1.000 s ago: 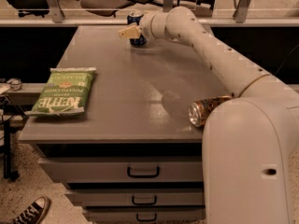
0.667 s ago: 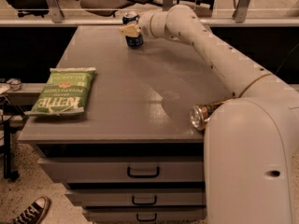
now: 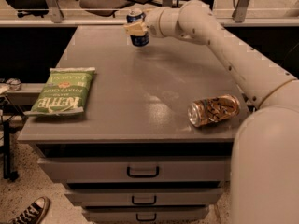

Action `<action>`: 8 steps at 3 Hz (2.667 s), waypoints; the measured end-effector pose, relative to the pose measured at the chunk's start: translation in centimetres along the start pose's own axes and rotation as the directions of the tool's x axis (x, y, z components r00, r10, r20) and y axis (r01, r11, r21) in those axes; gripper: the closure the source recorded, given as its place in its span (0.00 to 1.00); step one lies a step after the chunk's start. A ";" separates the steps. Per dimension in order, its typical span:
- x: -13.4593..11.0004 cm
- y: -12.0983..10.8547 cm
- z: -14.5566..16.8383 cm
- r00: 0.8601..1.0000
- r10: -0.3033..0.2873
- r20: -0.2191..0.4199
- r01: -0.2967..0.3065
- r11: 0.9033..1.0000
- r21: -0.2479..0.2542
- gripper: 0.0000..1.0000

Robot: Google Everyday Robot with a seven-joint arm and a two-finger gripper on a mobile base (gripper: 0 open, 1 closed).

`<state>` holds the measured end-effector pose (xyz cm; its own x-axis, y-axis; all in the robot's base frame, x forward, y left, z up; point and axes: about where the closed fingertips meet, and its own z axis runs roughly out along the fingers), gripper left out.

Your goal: Move pepsi can near orange can

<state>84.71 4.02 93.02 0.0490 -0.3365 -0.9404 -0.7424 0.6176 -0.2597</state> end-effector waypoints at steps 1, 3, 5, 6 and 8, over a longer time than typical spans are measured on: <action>-1.3 -0.7 -7.0 0.999 -0.003 0.039 0.003 1.000 -0.019 1.00; -2.3 0.3 -7.5 0.999 -0.024 0.039 0.026 0.997 -0.066 1.00; -5.9 4.8 -16.1 0.997 -0.063 0.034 0.067 0.991 -0.119 1.00; -4.9 6.7 -20.8 0.999 -0.050 -0.001 0.050 0.993 -0.106 1.00; 0.0 7.8 -28.0 0.998 0.014 -0.063 -0.020 0.995 -0.102 1.00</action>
Offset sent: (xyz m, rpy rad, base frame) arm -0.0341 -0.0314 0.0252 0.0188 -0.0187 0.0325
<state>60.26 -11.05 97.18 -0.0032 -0.3720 -0.9282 -0.8075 0.5485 -0.2170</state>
